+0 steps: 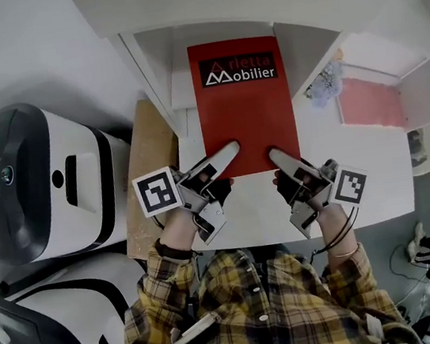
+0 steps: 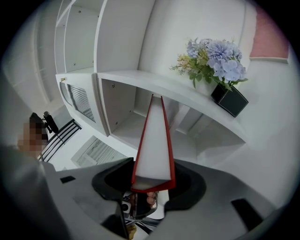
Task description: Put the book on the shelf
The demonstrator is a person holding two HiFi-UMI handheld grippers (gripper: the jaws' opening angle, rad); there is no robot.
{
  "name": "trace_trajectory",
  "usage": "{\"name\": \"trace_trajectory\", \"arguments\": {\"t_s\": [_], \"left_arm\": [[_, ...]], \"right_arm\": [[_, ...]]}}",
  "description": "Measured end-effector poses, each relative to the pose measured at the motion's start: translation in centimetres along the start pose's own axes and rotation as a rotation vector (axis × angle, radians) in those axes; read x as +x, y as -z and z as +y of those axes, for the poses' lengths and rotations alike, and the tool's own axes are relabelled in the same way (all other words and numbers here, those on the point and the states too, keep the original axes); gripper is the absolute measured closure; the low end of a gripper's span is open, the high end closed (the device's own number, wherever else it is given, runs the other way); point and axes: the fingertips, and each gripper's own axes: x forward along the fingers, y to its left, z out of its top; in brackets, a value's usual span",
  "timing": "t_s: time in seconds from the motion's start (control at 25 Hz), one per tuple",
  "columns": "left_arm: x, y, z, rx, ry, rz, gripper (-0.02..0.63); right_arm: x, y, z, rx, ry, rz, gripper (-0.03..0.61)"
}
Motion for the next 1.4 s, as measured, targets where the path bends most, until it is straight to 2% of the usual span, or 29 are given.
{"name": "trace_trajectory", "arguments": {"t_s": [0.6, 1.0, 1.4], "left_arm": [[1.2, -3.0, 2.1, -0.033, -0.025, -0.039, 0.434], [2.3, -5.8, 2.4, -0.013, -0.020, -0.093, 0.423], [3.0, -7.0, 2.0, 0.006, -0.025, -0.116, 0.396]], "right_arm": [[2.2, -1.6, -2.7, 0.084, 0.030, -0.036, 0.365], [3.8, -3.6, -3.5, 0.144, 0.037, -0.108, 0.371], [4.4, -5.1, -3.8, 0.213, 0.039, -0.172, 0.373]]}}
